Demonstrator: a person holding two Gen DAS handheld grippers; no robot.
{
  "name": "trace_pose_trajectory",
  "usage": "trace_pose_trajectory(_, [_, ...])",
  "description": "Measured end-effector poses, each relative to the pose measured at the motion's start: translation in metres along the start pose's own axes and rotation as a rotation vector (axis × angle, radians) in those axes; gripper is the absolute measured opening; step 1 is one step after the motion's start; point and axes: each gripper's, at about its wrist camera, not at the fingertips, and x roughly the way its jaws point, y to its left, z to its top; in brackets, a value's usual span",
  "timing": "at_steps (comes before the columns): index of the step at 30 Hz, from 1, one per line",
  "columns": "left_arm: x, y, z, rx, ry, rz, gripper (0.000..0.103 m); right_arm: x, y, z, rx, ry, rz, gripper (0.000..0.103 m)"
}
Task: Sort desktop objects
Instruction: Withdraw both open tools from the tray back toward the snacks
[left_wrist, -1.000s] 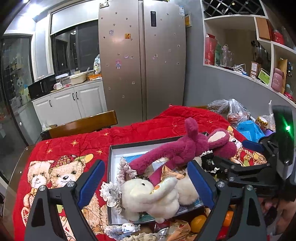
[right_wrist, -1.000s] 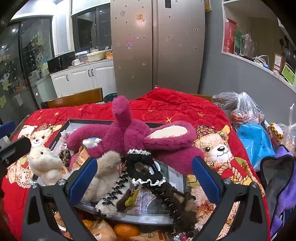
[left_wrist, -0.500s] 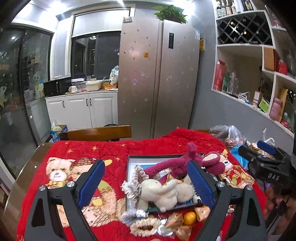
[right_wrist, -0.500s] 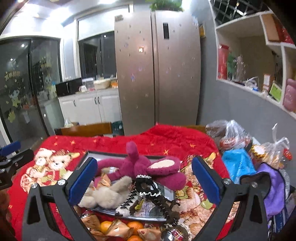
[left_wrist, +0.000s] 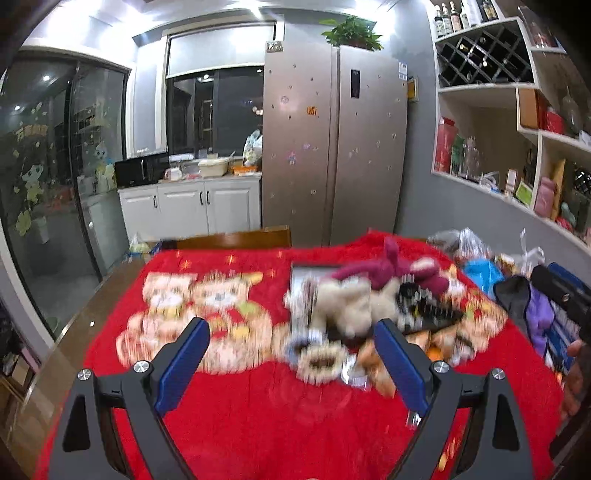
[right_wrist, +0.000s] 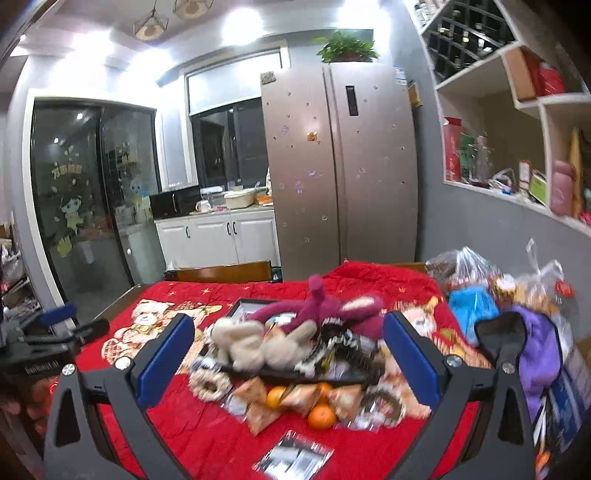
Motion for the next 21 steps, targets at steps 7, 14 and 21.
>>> trace_pose_trajectory(7, [0.018, -0.016, -0.063, -0.004, 0.130, -0.154, 0.093, -0.019, -0.004, -0.077, 0.025, 0.083, 0.038, 0.103])
trace_pose_trajectory(14, [0.037, -0.036, -0.060, 0.007, 0.117, -0.194, 0.093, 0.000, -0.026, -0.089, 0.048, 0.146, 0.009, 0.103])
trace_pose_trajectory(21, [0.058, -0.056, -0.041, 0.047, 0.125, -0.176, 0.093, 0.023, -0.046, -0.068, 0.040, 0.134, -0.034, 0.103])
